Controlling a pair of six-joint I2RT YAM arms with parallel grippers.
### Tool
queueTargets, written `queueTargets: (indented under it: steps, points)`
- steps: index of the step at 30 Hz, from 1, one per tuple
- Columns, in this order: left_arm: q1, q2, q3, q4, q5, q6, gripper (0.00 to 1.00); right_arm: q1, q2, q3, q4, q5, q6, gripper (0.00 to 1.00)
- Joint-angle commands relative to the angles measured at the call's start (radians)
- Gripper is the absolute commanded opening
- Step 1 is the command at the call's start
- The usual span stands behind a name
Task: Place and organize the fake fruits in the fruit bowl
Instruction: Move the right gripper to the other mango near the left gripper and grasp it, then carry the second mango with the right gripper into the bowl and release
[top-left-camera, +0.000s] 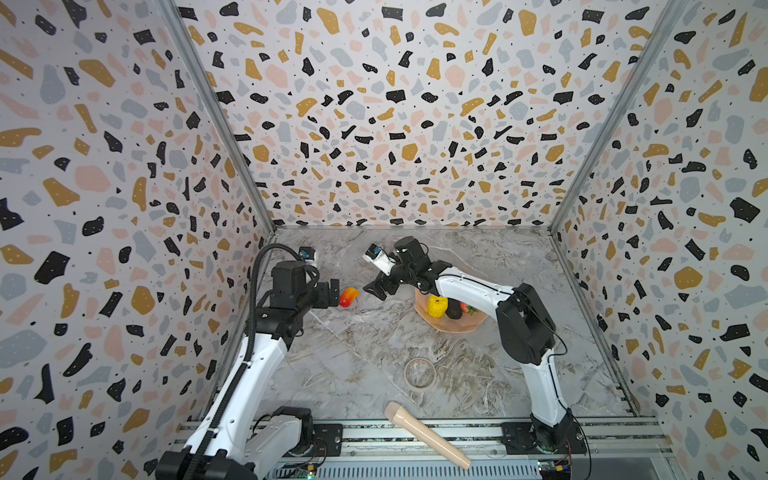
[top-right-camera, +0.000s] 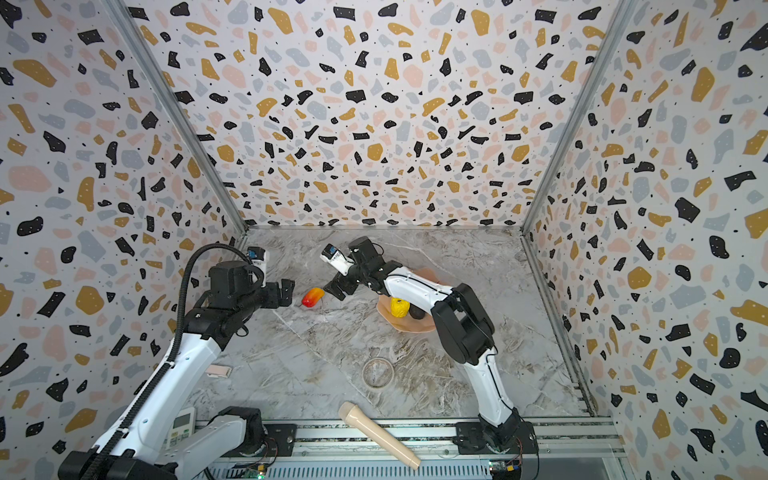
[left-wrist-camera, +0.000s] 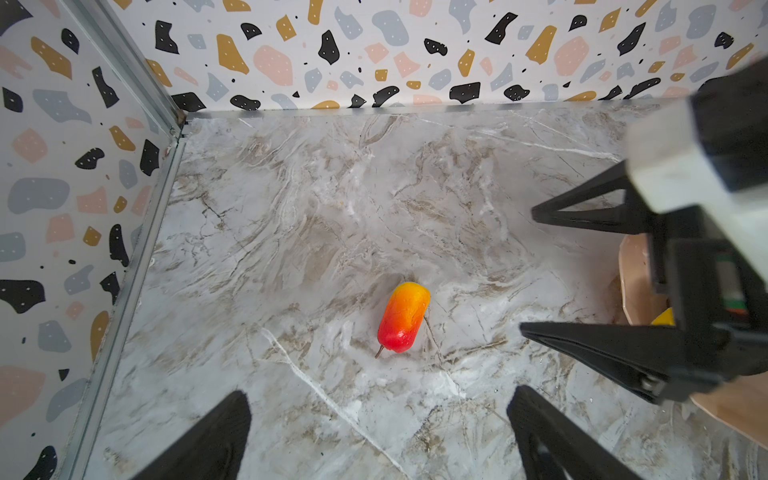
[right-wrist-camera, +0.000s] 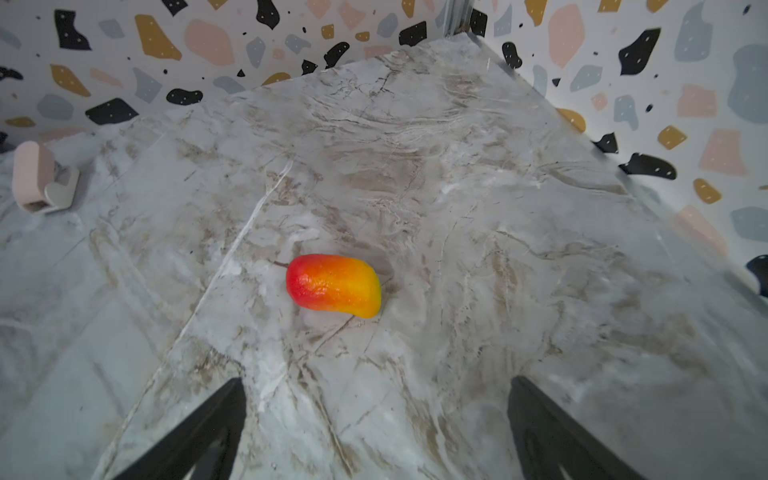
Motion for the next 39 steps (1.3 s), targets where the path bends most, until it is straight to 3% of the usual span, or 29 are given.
queueTargets:
  steps: [1, 9, 17, 26, 39]
  points:
    - [0.006, -0.019, -0.004, 0.017, -0.012, 0.016, 1.0, 0.059, 0.04, 0.131, -0.071, 0.021, 0.211, 0.99]
    - [0.006, -0.025, -0.006, 0.02, -0.015, 0.017, 0.99, 0.155, 0.251, 0.395, -0.148, 0.222, 0.513, 0.99]
    - [0.006, -0.034, -0.009, 0.022, -0.012, 0.016, 1.0, 0.178, 0.303, 0.426, -0.17, 0.421, 0.721, 0.94]
    - [0.006, -0.039, -0.012, 0.022, -0.012, 0.016, 0.99, 0.186, 0.381, 0.468, -0.172, 0.403, 0.804, 0.85]
    - [0.006, -0.039, -0.012, 0.022, -0.012, 0.015, 0.99, 0.192, 0.45, 0.513, -0.174, 0.346, 0.809, 0.76]
